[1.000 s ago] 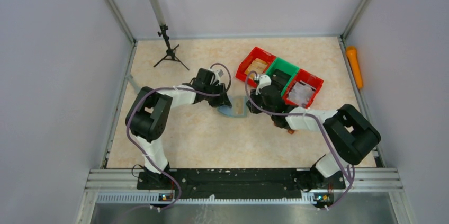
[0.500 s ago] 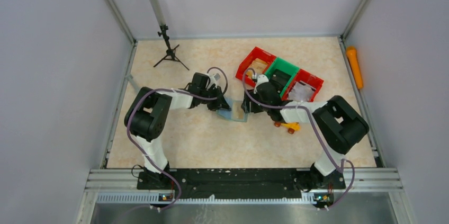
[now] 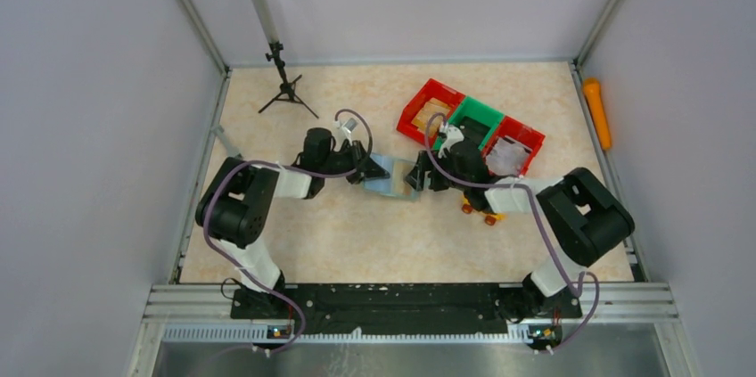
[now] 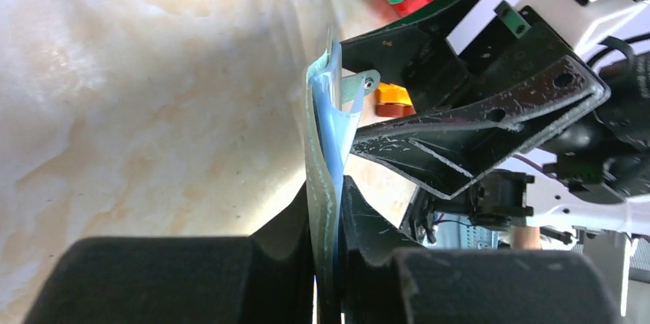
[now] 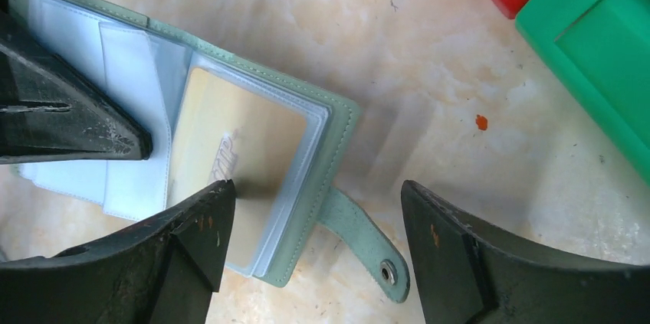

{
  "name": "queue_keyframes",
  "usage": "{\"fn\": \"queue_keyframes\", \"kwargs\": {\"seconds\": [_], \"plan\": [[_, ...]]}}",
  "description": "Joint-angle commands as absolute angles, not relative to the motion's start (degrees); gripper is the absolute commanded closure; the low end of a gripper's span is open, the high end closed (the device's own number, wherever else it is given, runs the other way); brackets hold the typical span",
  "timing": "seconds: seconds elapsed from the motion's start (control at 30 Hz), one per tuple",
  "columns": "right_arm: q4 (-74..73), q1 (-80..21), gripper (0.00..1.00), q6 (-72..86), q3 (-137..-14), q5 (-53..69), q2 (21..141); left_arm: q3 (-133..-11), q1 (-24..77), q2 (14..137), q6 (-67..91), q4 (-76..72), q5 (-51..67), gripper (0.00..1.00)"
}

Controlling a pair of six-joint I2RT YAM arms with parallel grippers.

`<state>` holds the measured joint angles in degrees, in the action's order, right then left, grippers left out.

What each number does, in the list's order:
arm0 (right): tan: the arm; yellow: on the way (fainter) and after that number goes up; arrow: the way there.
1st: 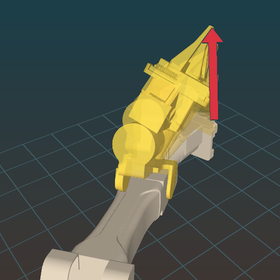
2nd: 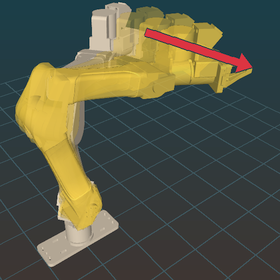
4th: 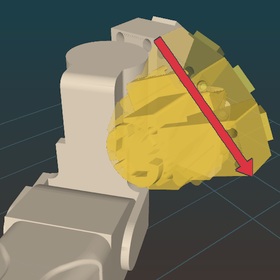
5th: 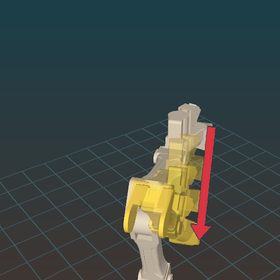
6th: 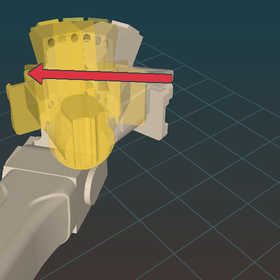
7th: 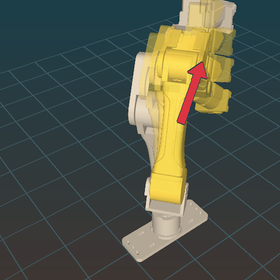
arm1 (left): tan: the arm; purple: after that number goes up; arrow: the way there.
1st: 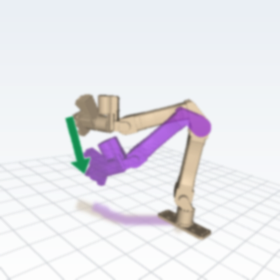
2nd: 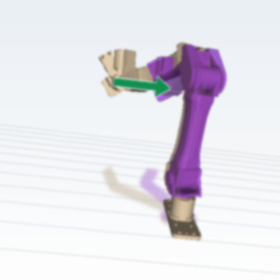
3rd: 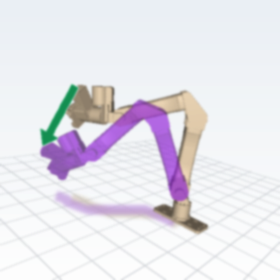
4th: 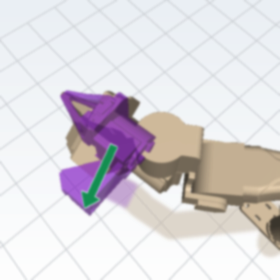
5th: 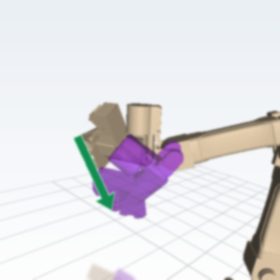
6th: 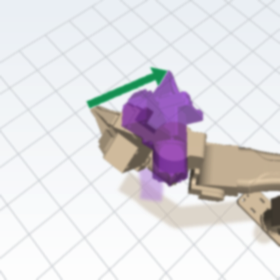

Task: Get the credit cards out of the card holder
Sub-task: Remove the credit card from the card holder.

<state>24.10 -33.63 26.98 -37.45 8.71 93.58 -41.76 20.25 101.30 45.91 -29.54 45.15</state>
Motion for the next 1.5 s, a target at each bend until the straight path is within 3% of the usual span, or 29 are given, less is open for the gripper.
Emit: {"fn": "queue_keyframes", "kwargs": {"seconds": [0.0,0.13,0.43,0.73,0.97,1.1,1.2,1.27,1.4,1.47], "plan": [[34.76,-32.78,0.19,29.06,-34.15,13.60,87.73,-39.31,19.69,96.87,50.92,-44.93,49.19,0.90],[40.03,-32.78,0.16,29.59,-30.48,13.69,83.49,-36.41,19.06,95.75,54.00,-53.95,49.99,0.90],[51.20,-32.70,0.14,30.95,-22.97,13.24,75.18,-31.65,17.45,90.42,54.24,-58.81,47.07,0.88],[59.66,-32.70,0.14,34.36,-22.59,20.85,79.08,-30.06,17.48,90.75,59.17,-70.08,49.88,0.87],[62.46,-32.70,0.39,37.17,-23.19,22.32,81.41,-29.98,17.80,90.61,59.42,-70.67,50.19,0.86],[64.83,-32.70,0.66,37.97,-22.43,21.86,81.54,-30.67,18.44,90.29,57.49,-67.73,50.00,0.86],[64.72,-32.70,0.97,37.80,-22.44,21.87,81.61,-32.26,19.34,88.49,51.84,-58.31,47.17,0.85],[64.12,-32.70,1.00,37.61,-22.66,21.34,81.61,-33.55,20.08,85.93,46.07,-46.05,43.25,0.75],[61.63,-32.70,1.00,36.41,-22.94,19.30,80.95,-34.11,20.82,80.93,38.96,-32.64,32.61,0.41],[59.84,-32.70,1.00,35.54,-23.14,18.15,80.40,-34.39,20.81,79.41,37.25,-27.82,27.81,0.34]]}}
